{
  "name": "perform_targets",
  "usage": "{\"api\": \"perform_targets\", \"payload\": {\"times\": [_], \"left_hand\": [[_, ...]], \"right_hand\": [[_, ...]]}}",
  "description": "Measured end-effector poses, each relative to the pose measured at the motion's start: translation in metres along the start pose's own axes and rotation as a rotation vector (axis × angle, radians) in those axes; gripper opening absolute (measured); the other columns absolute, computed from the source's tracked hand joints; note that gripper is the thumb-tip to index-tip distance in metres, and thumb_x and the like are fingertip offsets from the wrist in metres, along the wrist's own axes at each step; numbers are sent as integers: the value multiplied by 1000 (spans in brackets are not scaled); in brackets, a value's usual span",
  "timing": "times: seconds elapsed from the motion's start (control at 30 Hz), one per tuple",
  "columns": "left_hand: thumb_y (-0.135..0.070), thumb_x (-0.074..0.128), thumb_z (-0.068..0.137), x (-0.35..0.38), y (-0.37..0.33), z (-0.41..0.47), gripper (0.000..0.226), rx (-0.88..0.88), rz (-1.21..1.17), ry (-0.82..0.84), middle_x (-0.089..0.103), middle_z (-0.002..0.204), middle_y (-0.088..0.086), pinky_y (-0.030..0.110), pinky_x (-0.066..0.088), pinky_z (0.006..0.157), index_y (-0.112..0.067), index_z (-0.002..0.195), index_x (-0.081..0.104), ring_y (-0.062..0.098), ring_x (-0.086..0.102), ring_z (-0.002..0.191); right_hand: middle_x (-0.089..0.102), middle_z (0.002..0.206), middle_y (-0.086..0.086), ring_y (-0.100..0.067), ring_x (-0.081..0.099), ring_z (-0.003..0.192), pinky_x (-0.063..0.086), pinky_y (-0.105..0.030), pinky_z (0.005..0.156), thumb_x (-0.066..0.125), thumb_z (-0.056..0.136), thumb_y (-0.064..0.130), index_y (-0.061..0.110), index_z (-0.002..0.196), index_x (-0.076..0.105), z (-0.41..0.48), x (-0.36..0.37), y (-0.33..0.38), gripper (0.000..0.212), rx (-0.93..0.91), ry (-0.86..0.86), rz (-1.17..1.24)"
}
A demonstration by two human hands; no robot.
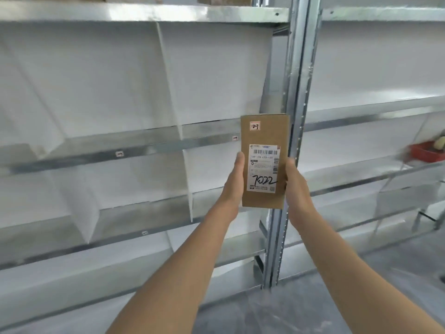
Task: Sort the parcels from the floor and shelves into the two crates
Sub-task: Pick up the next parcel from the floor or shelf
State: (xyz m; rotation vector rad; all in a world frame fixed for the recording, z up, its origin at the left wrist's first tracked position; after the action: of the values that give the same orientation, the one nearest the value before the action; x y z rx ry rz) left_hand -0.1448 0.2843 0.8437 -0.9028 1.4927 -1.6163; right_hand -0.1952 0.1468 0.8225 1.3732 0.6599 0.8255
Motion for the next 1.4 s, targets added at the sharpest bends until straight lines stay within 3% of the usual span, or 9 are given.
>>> {"api": "perform_targets", "payload": {"times": [0.3, 0.43, 0.57, 0.77, 0.93, 1.07, 1.17, 1.27, 1.4], "left_hand": [[-69, 15, 103, -210, -17, -90, 57, 9, 12, -292, 73, 111, -20, 22, 45, 81, -50, 109, 68, -10, 65, 96], [-64, 14, 105, -290, -25, -136, 57, 32, 11, -415, 73, 99, -24, 16, 43, 73, -44, 113, 67, -18, 66, 82], [-63, 15, 106, -359, -26, -188, 54, 27, 6, -570, 72, 92, -27, 17, 43, 75, -47, 104, 66, -20, 65, 78], [-68, 17, 103, -446, -18, -274, 50, -15, 4, -848, 69, 100, -20, 38, 43, 103, -52, 95, 64, -4, 59, 98], [-64, 15, 105, -496, -9, -348, 47, -9, 16, -1051, 65, 107, -17, 40, 37, 112, -51, 100, 60, -7, 55, 98], [-67, 17, 104, -526, 5, -399, 52, -30, -6, -1227, 65, 131, -7, 48, 33, 119, -45, 117, 63, 9, 56, 118], [-67, 19, 104, -544, 17, -433, 55, -38, -23, -1347, 67, 120, -9, 53, 36, 116, -41, 125, 62, 8, 59, 114], [-66, 18, 105, -554, 28, -466, 55, -51, -25, -1465, 67, 117, -14, 42, 44, 108, -40, 125, 62, -2, 61, 106], [-76, 20, 98, -563, 55, -510, 70, -105, -34, -1576, 60, 143, -2, 53, 36, 117, -34, 145, 54, 16, 53, 133]], "right_hand": [[76, 115, 8, -10, 69, 107, 49, -27, 79, 24, 112, 54, 30, 127, 70, -78, 212, 10, 54, -15, 275, 3], [75, 120, 7, -13, 68, 114, 52, -34, 95, 26, 109, 62, 32, 132, 68, -115, 296, 12, 57, -23, 402, 16], [76, 118, 7, -10, 69, 110, 53, -29, 86, 27, 111, 55, 29, 131, 68, -157, 375, 14, 53, -37, 548, 30], [76, 113, 11, -6, 68, 106, 46, -23, 78, 24, 112, 53, 31, 128, 70, -232, 478, 0, 53, 3, 775, 17], [76, 110, 9, -11, 68, 106, 49, -29, 81, 24, 111, 55, 31, 123, 72, -297, 556, -19, 54, 74, 1003, 7], [76, 107, 9, -8, 67, 102, 48, -30, 79, 22, 112, 52, 30, 119, 71, -348, 602, -31, 55, 94, 1193, -19], [78, 105, 11, -1, 70, 96, 54, -27, 82, 25, 113, 52, 28, 121, 72, -380, 630, -46, 53, 131, 1312, -17], [75, 94, 21, 12, 68, 80, 51, -18, 72, 25, 113, 52, 31, 119, 71, -409, 650, -63, 51, 155, 1419, -37], [76, 100, 21, 8, 68, 93, 51, -25, 81, 26, 111, 58, 36, 123, 71, -455, 671, -88, 51, 191, 1577, -60]]}}
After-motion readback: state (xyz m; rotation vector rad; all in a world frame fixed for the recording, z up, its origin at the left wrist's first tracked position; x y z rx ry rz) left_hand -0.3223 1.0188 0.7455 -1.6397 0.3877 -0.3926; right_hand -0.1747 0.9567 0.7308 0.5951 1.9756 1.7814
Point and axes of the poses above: each hand's wrist, its own z-axis towards the middle knuckle, its own x-axis out of the palm, y = z × x, the point moved 8 cm from there along z, towards the middle knuckle
